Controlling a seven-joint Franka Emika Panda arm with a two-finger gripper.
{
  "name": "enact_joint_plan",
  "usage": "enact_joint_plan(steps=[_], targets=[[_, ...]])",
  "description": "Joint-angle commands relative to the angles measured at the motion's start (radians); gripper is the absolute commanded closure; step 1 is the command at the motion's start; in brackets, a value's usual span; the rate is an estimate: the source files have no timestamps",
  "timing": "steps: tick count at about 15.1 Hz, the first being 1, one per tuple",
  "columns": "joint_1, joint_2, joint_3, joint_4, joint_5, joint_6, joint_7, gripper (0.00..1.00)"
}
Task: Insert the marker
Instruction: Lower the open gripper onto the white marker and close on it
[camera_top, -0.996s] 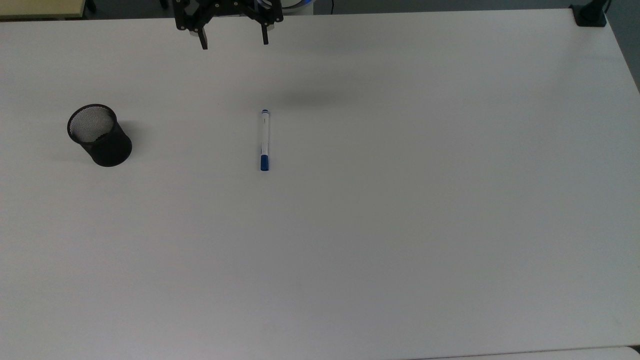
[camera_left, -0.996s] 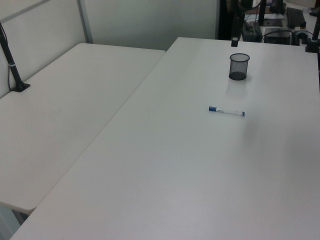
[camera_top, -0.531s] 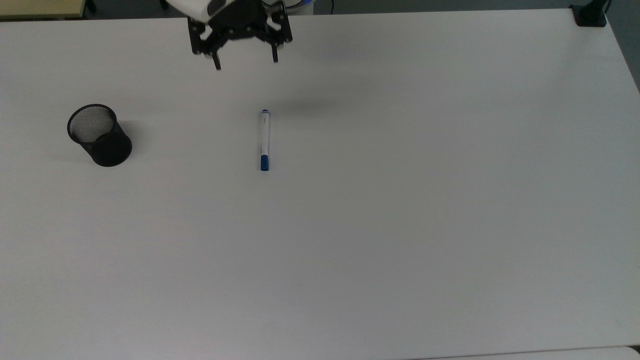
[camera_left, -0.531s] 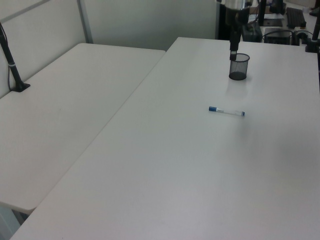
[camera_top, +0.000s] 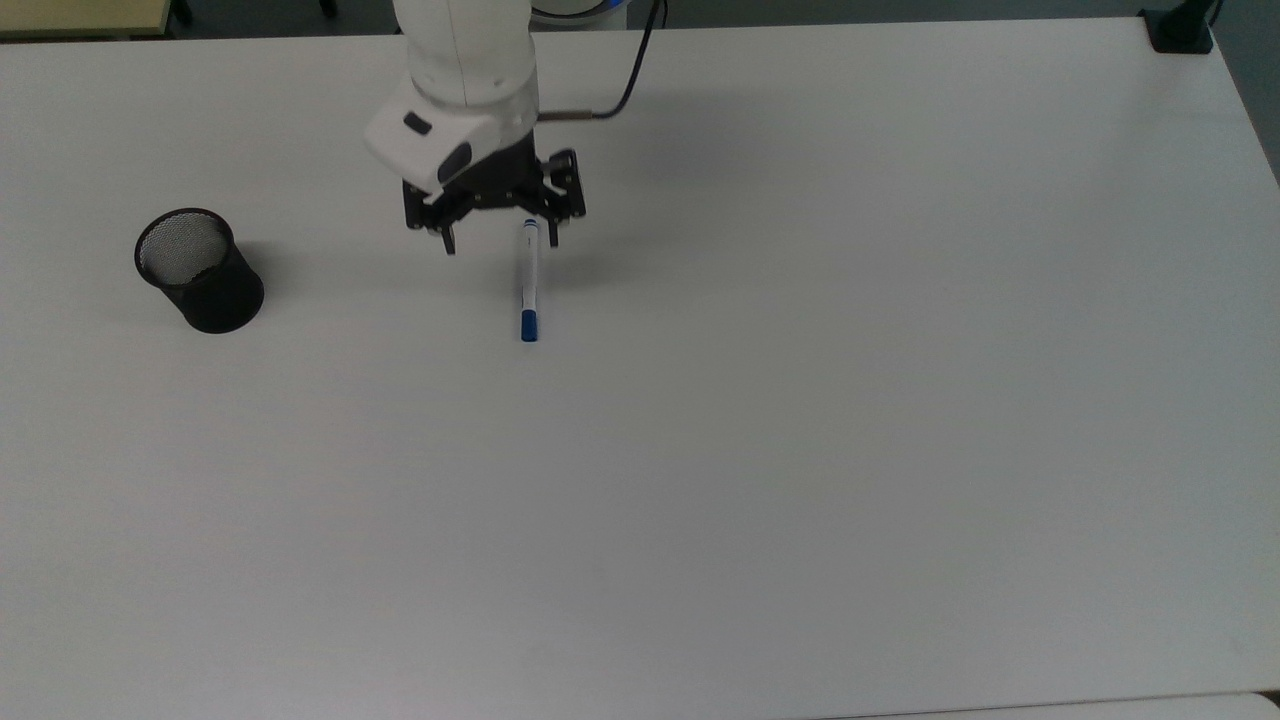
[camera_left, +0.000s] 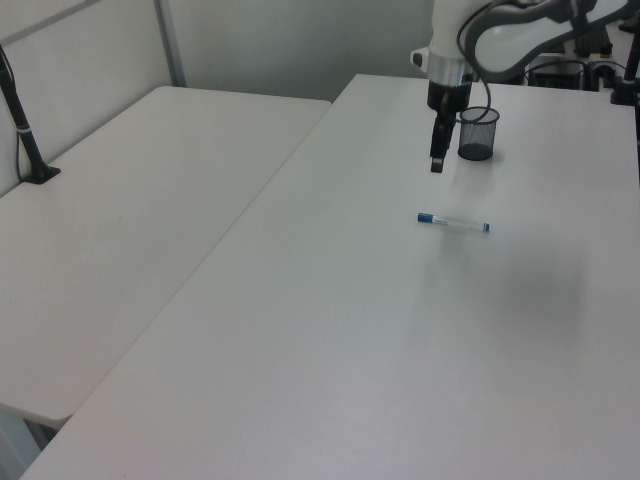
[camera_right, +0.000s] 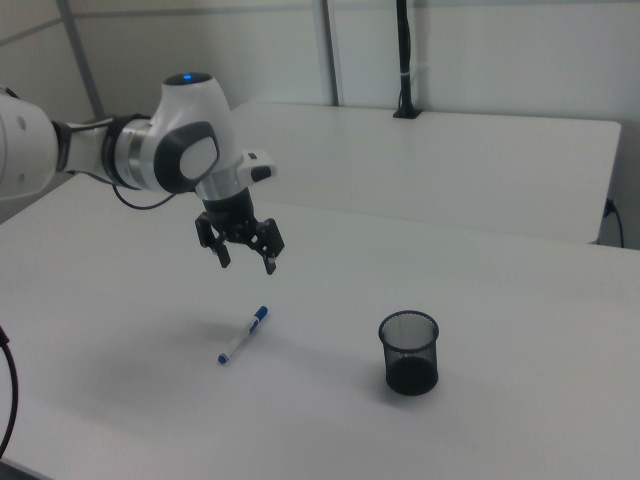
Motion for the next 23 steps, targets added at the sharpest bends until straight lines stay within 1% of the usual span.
enact_joint_plan(steps=[1,4,6,9,10,11,14,15,16,19,20,23], targets=[[0.006,0.044,0.005,-0.043,-0.018,0.103,0.094,0.04],[0.009,0.088,0.005,-0.046,-0.021,0.112,0.100,0.13],[0.017,0.108,0.005,-0.048,-0.021,0.128,0.102,0.18],[0.017,0.139,0.005,-0.052,-0.022,0.137,0.108,0.30],[0.018,0.151,0.005,-0.052,-0.024,0.138,0.110,0.31],[0.018,0.159,0.005,-0.052,-0.030,0.141,0.110,0.35],[0.020,0.179,0.005,-0.058,-0.033,0.197,0.137,0.44],[0.020,0.184,0.005,-0.058,-0.033,0.206,0.139,0.48],[0.018,0.184,0.005,-0.058,-0.033,0.212,0.140,0.59],[0.017,0.174,0.005,-0.051,-0.031,0.211,0.163,0.98],[0.015,0.173,0.005,-0.049,-0.031,0.211,0.163,1.00],[0.008,0.141,0.005,-0.048,-0.030,0.200,0.165,1.00]])
